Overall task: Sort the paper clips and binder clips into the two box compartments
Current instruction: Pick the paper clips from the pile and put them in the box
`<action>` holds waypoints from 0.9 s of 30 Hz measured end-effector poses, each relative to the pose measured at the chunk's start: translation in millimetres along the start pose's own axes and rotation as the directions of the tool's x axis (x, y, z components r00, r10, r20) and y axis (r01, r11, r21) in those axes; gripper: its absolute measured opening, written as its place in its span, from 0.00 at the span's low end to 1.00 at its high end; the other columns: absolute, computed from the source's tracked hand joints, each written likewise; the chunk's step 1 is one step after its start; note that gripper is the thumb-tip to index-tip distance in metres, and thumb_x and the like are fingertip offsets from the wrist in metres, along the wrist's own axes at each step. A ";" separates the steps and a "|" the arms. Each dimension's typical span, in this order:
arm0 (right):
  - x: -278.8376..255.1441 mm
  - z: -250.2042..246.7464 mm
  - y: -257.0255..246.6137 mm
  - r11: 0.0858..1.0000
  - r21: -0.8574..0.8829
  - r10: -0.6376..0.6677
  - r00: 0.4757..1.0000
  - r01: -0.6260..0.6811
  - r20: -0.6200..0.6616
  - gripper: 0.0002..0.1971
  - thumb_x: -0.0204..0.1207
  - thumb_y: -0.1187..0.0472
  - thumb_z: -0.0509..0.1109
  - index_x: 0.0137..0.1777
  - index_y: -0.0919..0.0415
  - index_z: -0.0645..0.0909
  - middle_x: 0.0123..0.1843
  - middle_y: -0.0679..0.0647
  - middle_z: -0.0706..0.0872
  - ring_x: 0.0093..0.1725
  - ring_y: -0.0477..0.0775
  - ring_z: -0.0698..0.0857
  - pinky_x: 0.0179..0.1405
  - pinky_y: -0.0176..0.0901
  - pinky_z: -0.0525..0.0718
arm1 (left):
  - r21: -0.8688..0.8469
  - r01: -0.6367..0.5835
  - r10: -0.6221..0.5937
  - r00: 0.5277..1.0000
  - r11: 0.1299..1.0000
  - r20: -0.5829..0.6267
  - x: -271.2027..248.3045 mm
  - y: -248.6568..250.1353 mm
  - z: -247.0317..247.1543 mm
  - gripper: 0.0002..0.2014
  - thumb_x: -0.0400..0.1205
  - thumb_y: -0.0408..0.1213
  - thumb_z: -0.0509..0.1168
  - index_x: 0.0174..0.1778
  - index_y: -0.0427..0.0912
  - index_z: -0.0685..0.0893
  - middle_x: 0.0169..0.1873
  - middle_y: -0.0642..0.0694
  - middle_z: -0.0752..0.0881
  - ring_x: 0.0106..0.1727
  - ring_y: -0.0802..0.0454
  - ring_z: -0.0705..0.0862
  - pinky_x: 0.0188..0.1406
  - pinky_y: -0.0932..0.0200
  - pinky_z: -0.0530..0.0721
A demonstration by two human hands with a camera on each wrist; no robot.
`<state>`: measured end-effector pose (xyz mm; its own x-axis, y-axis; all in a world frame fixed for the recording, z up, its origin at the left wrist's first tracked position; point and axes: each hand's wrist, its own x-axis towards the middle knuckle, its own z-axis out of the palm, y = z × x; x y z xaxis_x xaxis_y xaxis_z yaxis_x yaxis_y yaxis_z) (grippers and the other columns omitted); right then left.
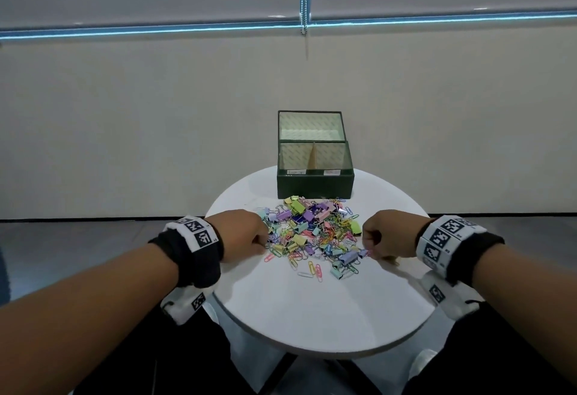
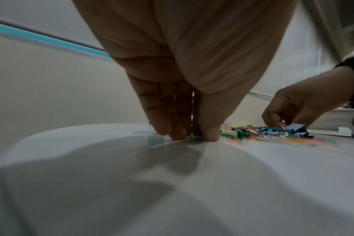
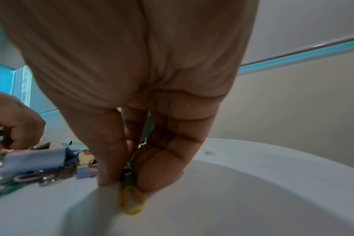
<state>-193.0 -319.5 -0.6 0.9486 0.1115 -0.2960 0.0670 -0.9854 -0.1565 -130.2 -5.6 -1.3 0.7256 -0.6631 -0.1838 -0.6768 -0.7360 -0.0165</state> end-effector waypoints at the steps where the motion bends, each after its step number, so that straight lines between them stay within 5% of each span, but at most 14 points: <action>1: 0.7 -0.5 0.5 1.000 0.008 -0.002 1.000 0.002 0.002 0.07 0.73 0.62 0.74 0.37 0.50 0.81 0.36 0.43 0.86 0.35 0.43 0.80 0.37 0.35 0.79 | 0.019 -0.009 0.009 1.000 1.000 -0.009 0.2 -0.2 0.6 0.07 0.82 0.47 0.64 0.44 0.50 0.84 0.44 0.53 0.86 0.44 0.51 0.82 0.47 0.57 0.82; 7: 2.9 -1.9 3.8 0.998 0.062 -0.033 0.999 0.032 0.022 0.07 0.71 0.62 0.69 0.39 0.46 0.80 0.43 0.43 0.89 0.41 0.45 0.84 0.45 0.38 0.84 | -0.053 0.069 -0.072 0.997 0.996 -0.043 -1.5 -12.5 -4.8 0.03 0.75 0.41 0.64 0.36 0.52 0.80 0.34 0.57 0.84 0.37 0.56 0.79 0.40 0.61 0.80; 11: 3.5 -13.1 13.9 0.963 0.264 -0.024 0.995 0.050 -0.100 0.08 0.75 0.63 0.72 0.42 0.47 0.84 0.35 0.44 0.88 0.33 0.44 0.83 0.39 0.40 0.85 | -0.241 0.128 -0.153 0.984 0.962 -0.086 -1.5 -26.4 -15.2 0.04 0.75 0.39 0.70 0.34 0.51 0.84 0.27 0.59 0.85 0.28 0.66 0.79 0.35 0.69 0.77; 13: 6.6 -23.3 18.3 0.904 0.423 0.008 0.986 0.063 -0.164 0.07 0.77 0.65 0.73 0.45 0.50 0.85 0.35 0.47 0.91 0.35 0.51 0.88 0.44 0.51 0.90 | -0.342 0.145 -0.186 0.978 0.929 -0.091 2.7 -30.9 -24.5 0.04 0.76 0.39 0.71 0.36 0.49 0.86 0.25 0.57 0.86 0.24 0.67 0.80 0.33 0.69 0.78; 15: 13.6 -36.5 16.4 0.863 0.497 0.048 0.964 0.091 -0.260 0.05 0.79 0.65 0.73 0.47 0.53 0.84 0.38 0.52 0.92 0.40 0.57 0.91 0.44 0.51 0.92 | -0.402 0.147 -0.216 0.968 0.904 -0.132 12.4 -33.6 -36.7 0.04 0.78 0.40 0.71 0.38 0.49 0.86 0.26 0.57 0.87 0.23 0.67 0.79 0.33 0.67 0.79; 21: 61.8 -77.5 -8.7 0.805 0.580 0.188 0.875 0.123 -0.446 0.05 0.76 0.70 0.71 0.44 0.59 0.83 0.40 0.54 0.88 0.35 0.52 0.85 0.38 0.43 0.88 | -0.387 0.088 -0.220 0.925 0.918 -0.311 69.8 -13.7 -75.7 0.07 0.83 0.43 0.68 0.40 0.49 0.82 0.34 0.54 0.85 0.34 0.58 0.80 0.33 0.64 0.75; 27: 103.7 -85.7 -12.0 0.655 0.747 0.279 0.885 0.108 -0.373 0.09 0.71 0.75 0.75 0.43 0.60 0.85 0.45 0.60 0.89 0.41 0.58 0.91 0.47 0.54 0.93 | -0.361 0.078 -0.221 0.902 0.929 -0.372 132.3 19.7 -87.5 0.06 0.83 0.43 0.66 0.47 0.46 0.85 0.40 0.53 0.86 0.44 0.51 0.84 0.40 0.60 0.76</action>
<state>-69.0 -307.1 51.3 0.9734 -0.2244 0.0457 -0.0846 -0.5376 -0.8390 -36.7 -119.8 60.0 0.8498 -0.4862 0.2037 -0.5272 -0.7850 0.3254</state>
